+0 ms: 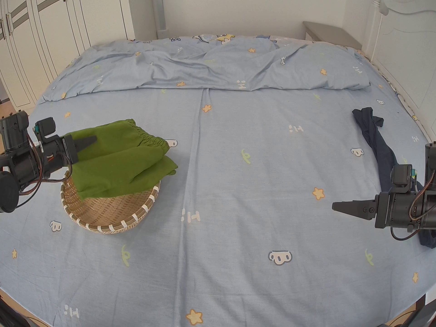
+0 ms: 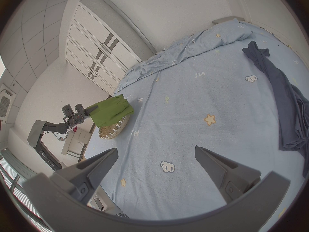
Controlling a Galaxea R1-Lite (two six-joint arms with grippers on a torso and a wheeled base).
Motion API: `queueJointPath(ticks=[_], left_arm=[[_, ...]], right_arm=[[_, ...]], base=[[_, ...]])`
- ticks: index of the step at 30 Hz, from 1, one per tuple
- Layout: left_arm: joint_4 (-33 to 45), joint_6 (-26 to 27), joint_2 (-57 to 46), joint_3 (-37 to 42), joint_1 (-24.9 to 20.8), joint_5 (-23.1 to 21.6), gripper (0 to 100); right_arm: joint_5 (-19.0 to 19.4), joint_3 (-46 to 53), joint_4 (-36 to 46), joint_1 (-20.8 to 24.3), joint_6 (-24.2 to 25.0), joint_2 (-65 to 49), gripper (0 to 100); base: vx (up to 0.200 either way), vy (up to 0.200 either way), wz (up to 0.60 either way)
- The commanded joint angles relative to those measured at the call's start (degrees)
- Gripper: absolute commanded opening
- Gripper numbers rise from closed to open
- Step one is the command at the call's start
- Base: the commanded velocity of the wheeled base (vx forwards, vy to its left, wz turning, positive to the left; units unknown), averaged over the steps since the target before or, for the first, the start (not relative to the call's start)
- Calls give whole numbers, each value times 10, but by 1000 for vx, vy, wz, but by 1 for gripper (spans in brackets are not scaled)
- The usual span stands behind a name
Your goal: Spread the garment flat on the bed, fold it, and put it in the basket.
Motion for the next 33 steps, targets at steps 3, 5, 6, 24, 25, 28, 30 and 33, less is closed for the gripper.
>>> queueJointPath(ticks=[3,5,6,24,25,28,30,33], left_arm=[[56,-3,-24,37,9,3,0],[85,-4,-22,39,8,4,0],[100,-4,-21,39,8,5,0],[311,-2,112,-87,8,110,0],[311,-2,119,-92,8,114,0],[313,-2,142,-103,6,128,0],[314,-2,151,-106,2,132,0],[315,-3,159,-107,1,133,0]], right_arm=[[1,1,0,8,1,-6,100],[0,1,0,8,0,-6,100],[1,1,0,8,0,-6,100],[0,5,0,18,1,-5,100],[0,5,0,18,1,-5,100],[1,5,0,18,1,-5,100],[0,5,0,19,1,-5,100],[1,5,0,19,1,-4,100]], base=[[0,0,0],[0,0,0],[0,0,0],[0,0,0],[0,0,0],[0,0,0],[0,0,0],[0,0,0]])
